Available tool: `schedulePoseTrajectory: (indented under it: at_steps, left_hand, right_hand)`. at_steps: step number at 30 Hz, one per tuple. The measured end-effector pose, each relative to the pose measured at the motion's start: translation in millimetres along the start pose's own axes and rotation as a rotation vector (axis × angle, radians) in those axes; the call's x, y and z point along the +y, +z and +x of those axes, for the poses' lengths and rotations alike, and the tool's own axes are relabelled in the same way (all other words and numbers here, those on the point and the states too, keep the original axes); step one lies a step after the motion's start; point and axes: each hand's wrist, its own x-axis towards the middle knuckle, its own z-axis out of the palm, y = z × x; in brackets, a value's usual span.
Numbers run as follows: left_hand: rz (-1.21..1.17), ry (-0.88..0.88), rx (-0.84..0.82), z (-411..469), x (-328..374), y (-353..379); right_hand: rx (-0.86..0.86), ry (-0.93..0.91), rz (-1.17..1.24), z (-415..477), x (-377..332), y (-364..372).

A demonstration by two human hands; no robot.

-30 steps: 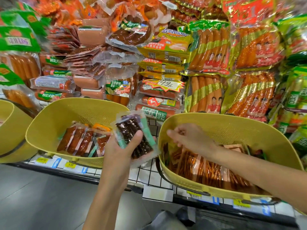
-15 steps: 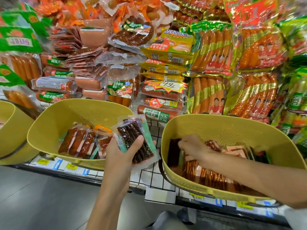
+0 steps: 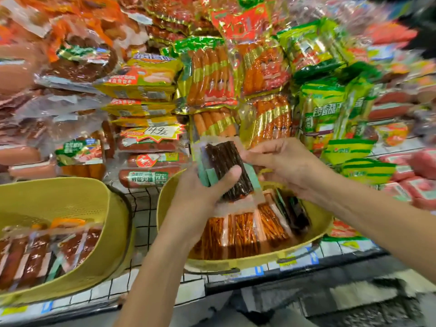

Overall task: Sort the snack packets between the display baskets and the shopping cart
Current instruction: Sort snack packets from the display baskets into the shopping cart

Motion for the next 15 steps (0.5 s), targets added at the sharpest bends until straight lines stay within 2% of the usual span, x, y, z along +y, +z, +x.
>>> schedulePoseTrajectory:
  at_steps: [2,4,6,7,10,12,15]
  left_hand:
    - [-0.040,-0.048,0.042,6,-4,6]
    - [-0.082,-0.084,0.061,9,-8,3]
    - [-0.073,-0.085,0.081,10,-11,-3]
    - [-0.074,-0.083,0.084,11,-12,-6]
    - [-0.100,-0.086,0.067,10,-14,-11]
    - [-0.108,-0.084,0.069,10,-15,-13]
    - [-0.096,-0.078,0.076,8,-15,-19]
  right_hand:
    - [0.014,-0.090,-0.176,-2,9,-19]
    - [0.057,-0.178,-0.668,-2,23,-39]
    - [0.028,-0.134,-1.178,0,41,-50]
    - [-0.013,-0.088,-1.336,1,51,-50]
    - [-0.052,0.076,-1.461,4,63,-36]
    - [-0.098,0.120,-1.526,10,66,-26]
    - [-0.115,0.163,-1.491,14,66,-19]
